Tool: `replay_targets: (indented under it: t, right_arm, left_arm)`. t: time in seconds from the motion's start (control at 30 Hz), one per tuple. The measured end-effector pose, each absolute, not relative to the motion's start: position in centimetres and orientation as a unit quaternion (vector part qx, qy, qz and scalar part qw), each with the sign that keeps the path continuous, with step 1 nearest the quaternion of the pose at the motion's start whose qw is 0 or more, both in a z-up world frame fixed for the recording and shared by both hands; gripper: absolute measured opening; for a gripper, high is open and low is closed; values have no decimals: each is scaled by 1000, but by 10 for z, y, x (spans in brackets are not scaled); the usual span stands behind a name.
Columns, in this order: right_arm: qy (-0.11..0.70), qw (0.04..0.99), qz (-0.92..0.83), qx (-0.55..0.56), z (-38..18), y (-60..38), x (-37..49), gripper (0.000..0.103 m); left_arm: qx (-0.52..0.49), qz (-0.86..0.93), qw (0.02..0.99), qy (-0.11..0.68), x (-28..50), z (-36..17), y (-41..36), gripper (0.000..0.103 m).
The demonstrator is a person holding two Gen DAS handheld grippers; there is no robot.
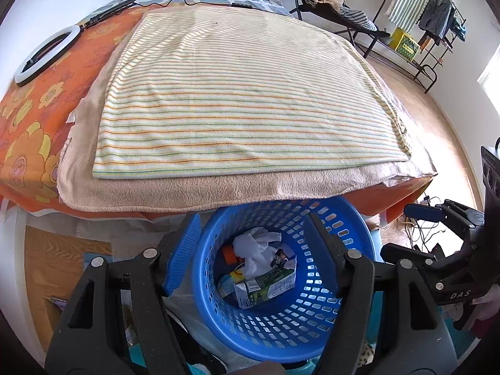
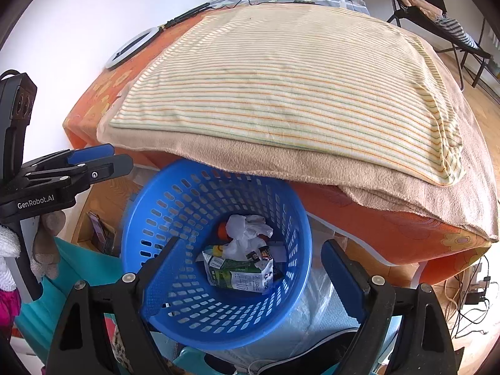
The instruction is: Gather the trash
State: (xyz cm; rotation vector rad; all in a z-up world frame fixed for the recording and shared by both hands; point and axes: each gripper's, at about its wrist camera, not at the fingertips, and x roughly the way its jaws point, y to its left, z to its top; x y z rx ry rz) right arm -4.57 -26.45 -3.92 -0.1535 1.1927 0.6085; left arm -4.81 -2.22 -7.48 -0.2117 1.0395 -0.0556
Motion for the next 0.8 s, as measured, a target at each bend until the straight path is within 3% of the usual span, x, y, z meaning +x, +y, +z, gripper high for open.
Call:
replay_targets:
  t: [0.8]
  right_arm:
    - [447,853,265,-52,42,-257,50,91]
  left_arm:
    - [-96,-17,914,395,32,12,-7,76]
